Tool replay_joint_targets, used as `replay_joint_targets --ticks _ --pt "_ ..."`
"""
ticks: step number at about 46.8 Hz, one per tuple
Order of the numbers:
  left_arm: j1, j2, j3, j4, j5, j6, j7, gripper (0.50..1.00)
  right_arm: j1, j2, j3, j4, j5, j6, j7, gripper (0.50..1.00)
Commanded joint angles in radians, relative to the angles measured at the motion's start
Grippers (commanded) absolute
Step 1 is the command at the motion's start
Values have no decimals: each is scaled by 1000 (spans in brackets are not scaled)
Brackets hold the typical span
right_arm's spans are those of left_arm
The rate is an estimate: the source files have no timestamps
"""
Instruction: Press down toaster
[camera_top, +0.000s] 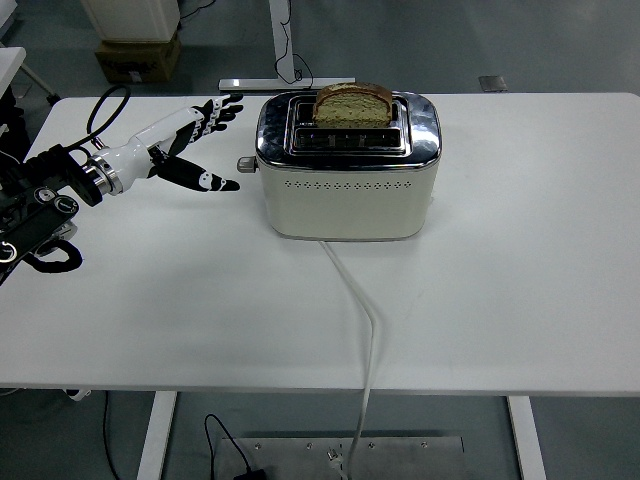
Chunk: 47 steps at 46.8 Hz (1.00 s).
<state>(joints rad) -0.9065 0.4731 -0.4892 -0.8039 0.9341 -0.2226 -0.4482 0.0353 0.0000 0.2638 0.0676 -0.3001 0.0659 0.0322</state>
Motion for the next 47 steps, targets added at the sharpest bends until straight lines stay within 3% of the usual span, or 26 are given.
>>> replay_joint_targets --ticks 1,8,17,28,47 --pt "0 15 0 -1 0 -1 -1 1000 0 0 0 0 1 0 0 998" --pt "1 45 0 -8 2 -10 -1 1000 0 0 0 0 -1 0 0 996" --pt "18 110 1 -113 12 -15 -1 1000 0 0 0 0 1 0 0 998" --pt "28 122 3 -129 236 -14 -14 1000 0 0 0 0 -1 0 0 998" --pt "57 137 3 -150 380 22 -14 1000 0 0 0 0 1 0 -2 998"
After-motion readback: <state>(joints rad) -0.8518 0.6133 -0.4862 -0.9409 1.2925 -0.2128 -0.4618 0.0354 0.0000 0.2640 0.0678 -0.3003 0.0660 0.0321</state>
